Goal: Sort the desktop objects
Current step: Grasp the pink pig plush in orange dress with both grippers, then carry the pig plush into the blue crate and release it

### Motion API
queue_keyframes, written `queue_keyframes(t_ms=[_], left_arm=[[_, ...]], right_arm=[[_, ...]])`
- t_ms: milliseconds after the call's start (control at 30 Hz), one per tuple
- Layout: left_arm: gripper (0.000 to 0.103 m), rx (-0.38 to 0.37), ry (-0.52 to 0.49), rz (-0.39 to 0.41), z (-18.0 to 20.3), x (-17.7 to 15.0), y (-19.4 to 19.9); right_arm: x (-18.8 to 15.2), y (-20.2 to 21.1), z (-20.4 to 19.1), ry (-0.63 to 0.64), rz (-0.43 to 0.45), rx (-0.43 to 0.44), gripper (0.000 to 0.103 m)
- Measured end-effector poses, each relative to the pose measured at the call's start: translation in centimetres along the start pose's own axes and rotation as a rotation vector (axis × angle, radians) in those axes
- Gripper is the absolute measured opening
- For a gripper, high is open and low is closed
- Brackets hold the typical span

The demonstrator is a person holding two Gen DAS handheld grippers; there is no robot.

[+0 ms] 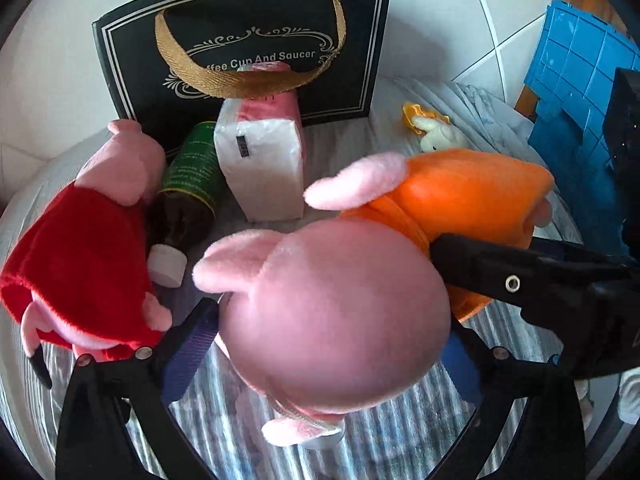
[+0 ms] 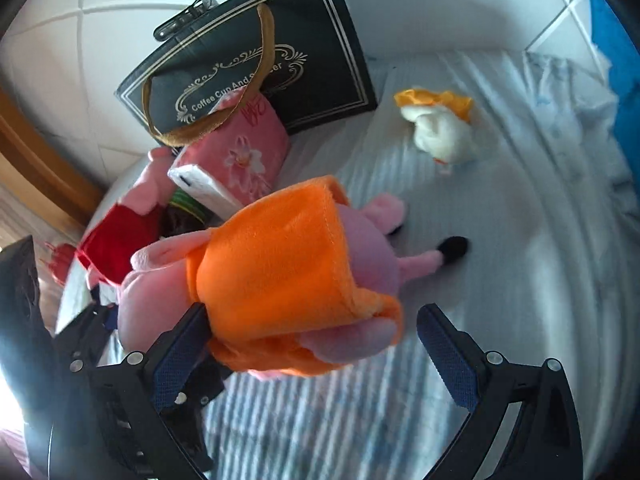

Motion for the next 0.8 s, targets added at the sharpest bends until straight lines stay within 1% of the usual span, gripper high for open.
queue_keyframes(t_ms=[33,100,167,200,233,300,367,567,800], left_arm=[[0.1,-0.012,-0.001,0.007,0.0,0.2,0.0],[0.092,-0.017,-0.006,0.016,0.1,0.4,0.4],[0.088,-0.008,-0.009,0.019,0.1,0.4,1.2],[0.086,-0.008,-0.008,0.018,0.2,0.3,1.6],[0.085,-0.009,-0.008,0.023,0.3,0.4,2.2],[0.085,-0.003,-0.013,0.045,0.6,0.5,4.0],[0.085,0.001,-0.02,0.077,1.0,0.9,6.3],[0.085,0.022,-0.055,0.215,2.9,2.7,15.2],[0.085,0.019,-0.113,0.393,7.2,3.9,26.5]], right_arm=[[0.4,-0.2,0.0,-0.009,0.009,0.017,0.103],[0.7,-0.6,-0.2,-0.019,-0.012,0.047,0.103],[1.0,-0.1,-0.6,-0.016,-0.014,0.053,0.091],[1.0,0.4,-0.9,-0.003,-0.007,0.034,0.086],[1.0,0.9,-1.2,0.013,-0.002,0.021,0.083],[0.8,2.4,-2.0,0.041,0.02,0.001,0.081],[0.9,4.1,-2.8,0.048,0.045,0.009,0.081],[1.5,12.0,-6.0,0.079,0.159,0.037,0.081],[1.4,23.7,-10.2,0.138,0.333,0.028,0.081]])
Point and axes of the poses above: each gripper's, at about its wrist camera, not at the fingertips, and y roughly against the way its jaws point, z to its right, x to its top, the point moved 10 cm from there along -y, roughly the way its jaws point, and after that the axes turned 1 degree about -z, right-handed, at the moved point
